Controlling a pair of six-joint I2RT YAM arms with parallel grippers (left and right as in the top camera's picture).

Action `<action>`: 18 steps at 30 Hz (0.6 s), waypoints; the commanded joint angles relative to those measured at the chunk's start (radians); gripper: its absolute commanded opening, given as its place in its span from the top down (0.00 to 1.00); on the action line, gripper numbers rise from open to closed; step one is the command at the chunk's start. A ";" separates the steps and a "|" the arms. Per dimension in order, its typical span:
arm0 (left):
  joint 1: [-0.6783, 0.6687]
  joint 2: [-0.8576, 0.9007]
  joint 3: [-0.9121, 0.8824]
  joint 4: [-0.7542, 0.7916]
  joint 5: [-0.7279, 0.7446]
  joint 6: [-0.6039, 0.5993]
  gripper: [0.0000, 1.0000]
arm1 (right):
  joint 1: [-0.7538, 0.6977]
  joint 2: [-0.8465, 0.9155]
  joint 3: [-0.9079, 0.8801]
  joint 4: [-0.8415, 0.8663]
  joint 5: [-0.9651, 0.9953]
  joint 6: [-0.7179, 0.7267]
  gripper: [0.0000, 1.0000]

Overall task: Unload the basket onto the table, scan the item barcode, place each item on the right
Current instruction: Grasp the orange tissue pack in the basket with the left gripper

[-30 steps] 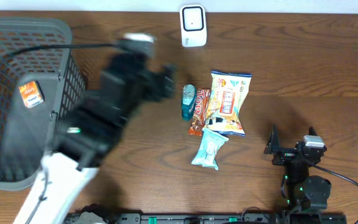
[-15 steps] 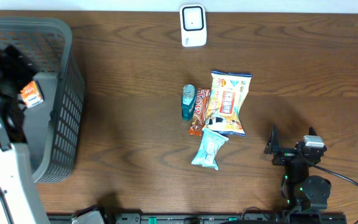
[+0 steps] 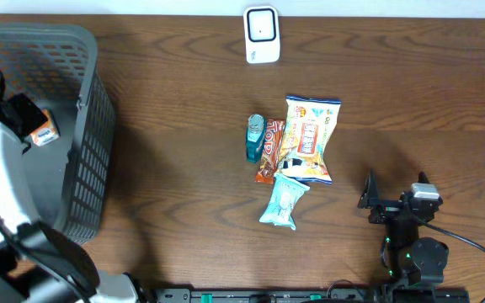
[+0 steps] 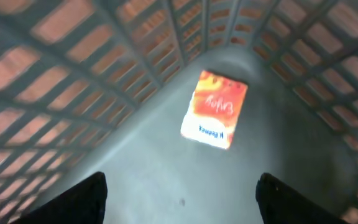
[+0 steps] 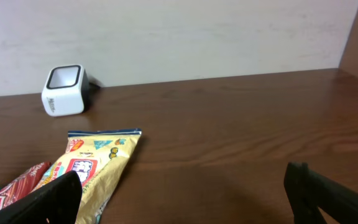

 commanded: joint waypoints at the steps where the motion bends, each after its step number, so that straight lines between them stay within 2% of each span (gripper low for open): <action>1: 0.005 0.061 0.000 0.043 -0.040 0.043 0.22 | -0.007 -0.005 -0.001 -0.003 0.005 -0.012 0.01; 7: 0.005 0.176 0.000 0.101 -0.058 0.061 0.12 | -0.007 -0.005 -0.001 -0.003 0.005 -0.012 0.01; 8: 0.005 0.198 0.000 0.105 -0.058 0.061 0.02 | -0.007 -0.005 -0.001 -0.003 0.005 -0.012 0.01; 18: 0.005 0.349 0.000 0.155 -0.027 0.063 0.02 | -0.007 -0.005 -0.001 -0.003 0.005 -0.012 0.01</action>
